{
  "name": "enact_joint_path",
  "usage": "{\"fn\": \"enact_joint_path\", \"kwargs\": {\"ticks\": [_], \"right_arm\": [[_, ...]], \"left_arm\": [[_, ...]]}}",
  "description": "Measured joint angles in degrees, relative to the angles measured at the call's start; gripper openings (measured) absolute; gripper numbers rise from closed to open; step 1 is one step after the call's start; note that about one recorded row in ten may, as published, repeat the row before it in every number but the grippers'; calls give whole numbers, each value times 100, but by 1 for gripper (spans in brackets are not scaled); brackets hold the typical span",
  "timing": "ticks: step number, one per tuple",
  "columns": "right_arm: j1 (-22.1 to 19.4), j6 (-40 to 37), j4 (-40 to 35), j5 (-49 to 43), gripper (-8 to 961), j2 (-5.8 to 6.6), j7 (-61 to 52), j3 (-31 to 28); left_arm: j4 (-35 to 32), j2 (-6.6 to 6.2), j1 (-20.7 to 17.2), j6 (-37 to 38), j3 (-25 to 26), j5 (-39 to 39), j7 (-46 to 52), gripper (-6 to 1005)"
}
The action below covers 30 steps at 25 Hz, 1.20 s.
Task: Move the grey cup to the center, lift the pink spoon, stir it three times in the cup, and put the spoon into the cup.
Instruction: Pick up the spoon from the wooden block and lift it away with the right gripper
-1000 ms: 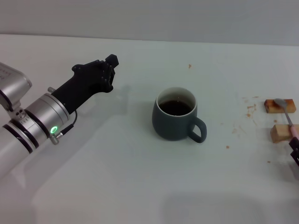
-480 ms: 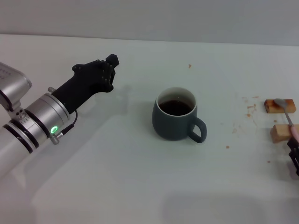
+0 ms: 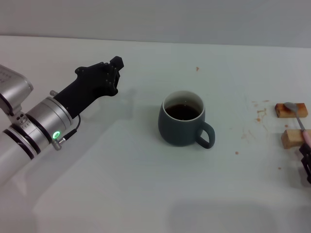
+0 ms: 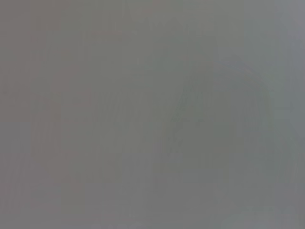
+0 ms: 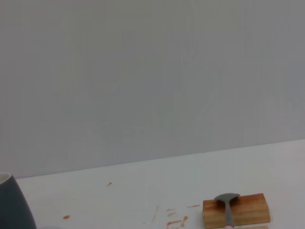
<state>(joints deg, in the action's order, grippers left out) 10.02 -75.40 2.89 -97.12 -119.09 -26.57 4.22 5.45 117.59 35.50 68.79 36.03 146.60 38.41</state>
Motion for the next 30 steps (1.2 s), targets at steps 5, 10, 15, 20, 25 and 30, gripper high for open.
{"fn": "enact_joint_path", "kwargs": {"ticks": [5, 10, 15, 20, 25, 30], "right_arm": [[11, 5, 1, 0, 273, 0, 3, 0], [18, 9, -5, 0, 271, 0, 3, 0], [18, 9, -8, 0, 240, 0, 3, 0], [20, 15, -3, 6, 199, 0, 3, 0], [32, 32, 7, 15, 199, 0, 3, 0], [51, 74, 10, 13, 197, 0, 3, 0]], "left_arm": [[4, 0, -16, -5, 0, 0, 0, 0], [20, 0, -42, -5, 1, 0, 0, 0], [27, 0, -64, 1, 9, 0, 0, 0], [27, 0, -70, 3, 9, 0, 0, 0], [27, 0, -70, 2, 9, 0, 0, 0], [27, 0, -77, 1, 11, 0, 0, 0]]}}
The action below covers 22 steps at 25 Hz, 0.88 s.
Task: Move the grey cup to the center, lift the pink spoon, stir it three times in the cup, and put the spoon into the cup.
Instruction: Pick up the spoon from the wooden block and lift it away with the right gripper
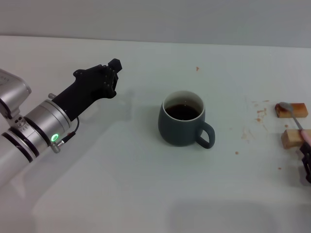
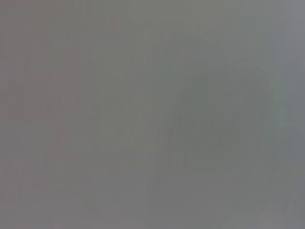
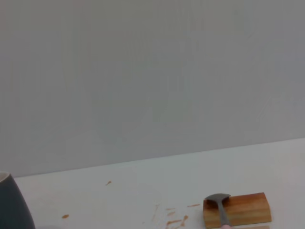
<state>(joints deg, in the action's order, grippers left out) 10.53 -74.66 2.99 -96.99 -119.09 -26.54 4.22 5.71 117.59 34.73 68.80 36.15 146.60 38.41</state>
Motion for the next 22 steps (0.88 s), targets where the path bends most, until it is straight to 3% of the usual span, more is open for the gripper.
{"fn": "enact_joint_path", "kwargs": {"ticks": [7, 12, 22], "right_arm": [[6, 5, 0, -6, 195, 0, 0, 0], [3, 5, 5, -9, 123, 0, 0, 0], [1, -195, 18, -11, 123, 0, -4, -19]], "left_arm": [[0, 0, -10, 2, 20, 0, 0, 0], [0, 0, -10, 2, 24, 0, 0, 0], [9, 0, -10, 2, 37, 0, 0, 0]]}}
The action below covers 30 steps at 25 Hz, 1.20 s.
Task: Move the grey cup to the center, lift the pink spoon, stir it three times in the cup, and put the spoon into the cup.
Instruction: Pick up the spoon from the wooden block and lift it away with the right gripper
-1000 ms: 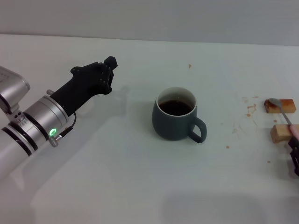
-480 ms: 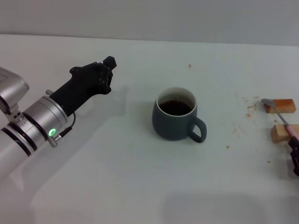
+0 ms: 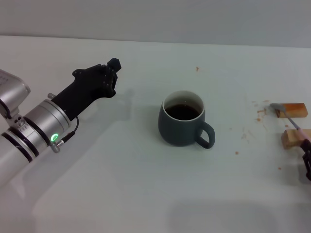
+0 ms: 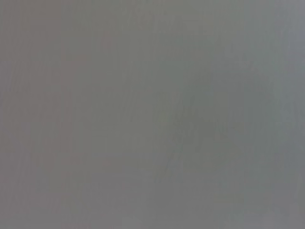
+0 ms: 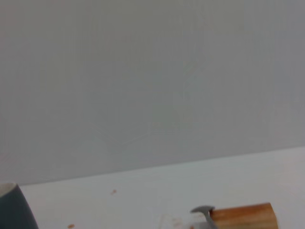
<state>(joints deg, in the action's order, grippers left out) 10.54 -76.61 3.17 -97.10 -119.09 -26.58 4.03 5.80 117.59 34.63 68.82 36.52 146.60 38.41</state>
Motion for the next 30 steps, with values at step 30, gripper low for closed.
{"fn": "enact_joint_path", "kwargs": {"ticks": [30], "right_arm": [[133, -752, -171, 43, 121, 43, -485, -43]], "left_arm": [[-6, 0, -37, 0, 22, 0, 0, 0]]}}
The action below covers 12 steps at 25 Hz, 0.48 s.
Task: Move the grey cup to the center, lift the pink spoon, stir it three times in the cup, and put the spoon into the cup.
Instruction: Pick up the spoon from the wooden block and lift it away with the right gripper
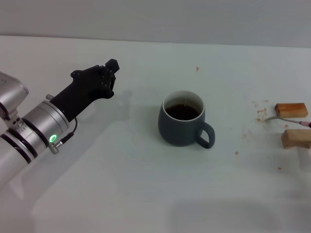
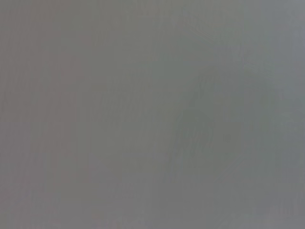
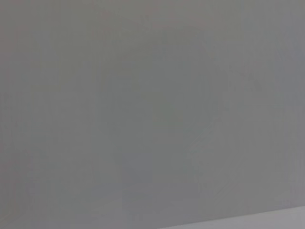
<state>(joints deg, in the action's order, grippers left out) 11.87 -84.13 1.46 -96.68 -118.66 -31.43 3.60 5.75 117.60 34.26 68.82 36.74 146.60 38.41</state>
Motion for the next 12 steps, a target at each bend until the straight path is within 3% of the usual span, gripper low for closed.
{"fn": "enact_joint_path", "kwargs": {"ticks": [12], "right_arm": [[64, -146, -80, 0, 121, 0, -17, -12]], "left_arm": [[6, 0, -16, 9, 9, 0, 0, 0]]}}
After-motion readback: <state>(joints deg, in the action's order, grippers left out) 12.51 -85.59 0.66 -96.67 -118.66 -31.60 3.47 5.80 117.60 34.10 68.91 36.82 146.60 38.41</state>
